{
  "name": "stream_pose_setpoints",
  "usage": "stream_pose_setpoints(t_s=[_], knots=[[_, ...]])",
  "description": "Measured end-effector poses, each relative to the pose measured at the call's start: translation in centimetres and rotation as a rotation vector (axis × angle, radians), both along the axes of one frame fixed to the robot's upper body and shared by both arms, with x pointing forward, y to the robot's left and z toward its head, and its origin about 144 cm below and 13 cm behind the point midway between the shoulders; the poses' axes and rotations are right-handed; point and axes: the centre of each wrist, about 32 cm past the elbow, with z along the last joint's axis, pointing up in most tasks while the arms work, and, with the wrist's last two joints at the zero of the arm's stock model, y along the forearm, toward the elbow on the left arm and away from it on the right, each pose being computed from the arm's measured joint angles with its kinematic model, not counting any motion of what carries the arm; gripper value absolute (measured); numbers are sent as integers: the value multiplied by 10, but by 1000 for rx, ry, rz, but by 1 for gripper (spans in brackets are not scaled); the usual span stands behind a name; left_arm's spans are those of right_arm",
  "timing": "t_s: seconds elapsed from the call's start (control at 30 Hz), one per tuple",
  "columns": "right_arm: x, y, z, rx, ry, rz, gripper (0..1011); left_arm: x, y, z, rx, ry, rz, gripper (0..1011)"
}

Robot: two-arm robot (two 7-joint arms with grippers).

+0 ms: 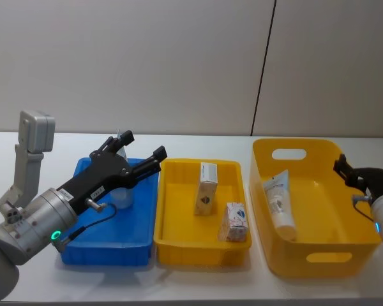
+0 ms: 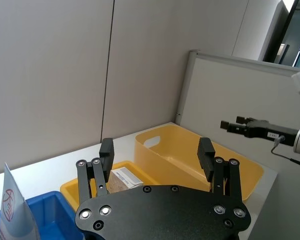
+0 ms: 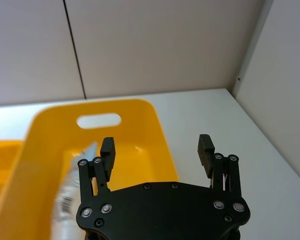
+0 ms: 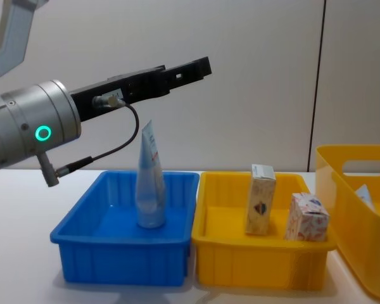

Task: Bimanual collaborative sorting of washing and personal care products

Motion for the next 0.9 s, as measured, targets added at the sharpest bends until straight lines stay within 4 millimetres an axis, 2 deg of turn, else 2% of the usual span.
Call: stream_pose_setpoints(t_s=[0.33,0.6,0.9], knots=[[-7,2,20,121,-93,48,1002,-3,-1,-2,20,4,22,1001],[-10,3,17,113,-95,66,1002,-13,-2,-7,84,9,96,1001],[-25,14,-2,75,-118,183,1002,-28,-6,-14,177,7,205,1001]])
